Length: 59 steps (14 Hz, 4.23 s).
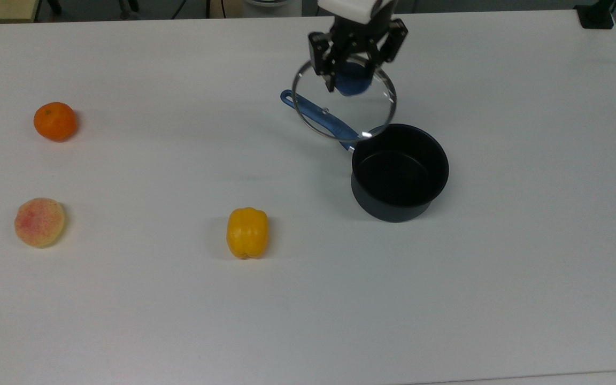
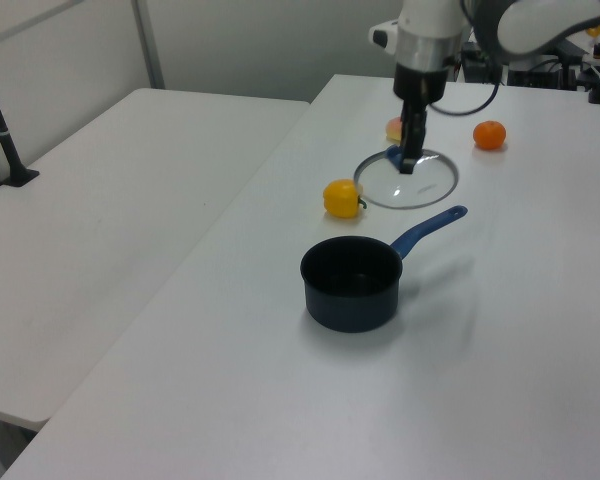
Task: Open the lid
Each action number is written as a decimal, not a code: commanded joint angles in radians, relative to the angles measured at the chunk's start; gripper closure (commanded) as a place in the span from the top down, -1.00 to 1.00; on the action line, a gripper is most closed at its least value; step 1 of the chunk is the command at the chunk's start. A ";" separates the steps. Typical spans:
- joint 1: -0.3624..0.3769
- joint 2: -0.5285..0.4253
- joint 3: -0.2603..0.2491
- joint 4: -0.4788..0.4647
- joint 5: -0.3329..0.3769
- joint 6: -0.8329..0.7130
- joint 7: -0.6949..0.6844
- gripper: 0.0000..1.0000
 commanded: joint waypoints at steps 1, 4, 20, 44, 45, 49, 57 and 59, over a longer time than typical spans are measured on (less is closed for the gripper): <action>-0.016 -0.142 -0.098 -0.070 0.097 -0.160 -0.253 -0.79; -0.017 -0.195 -0.193 -0.097 0.099 -0.282 -0.361 -0.79; -0.079 -0.214 -0.460 -0.637 0.083 0.352 -0.461 -0.78; -0.100 -0.172 -0.287 -0.029 0.148 -0.251 0.115 1.00; -0.102 -0.174 -0.259 -0.012 0.148 -0.270 0.133 1.00; -0.122 -0.183 -0.166 0.007 0.195 -0.290 0.156 1.00; -0.119 -0.169 -0.150 -0.045 0.174 -0.133 -0.109 1.00; -0.120 -0.168 -0.152 -0.047 0.172 -0.133 -0.122 1.00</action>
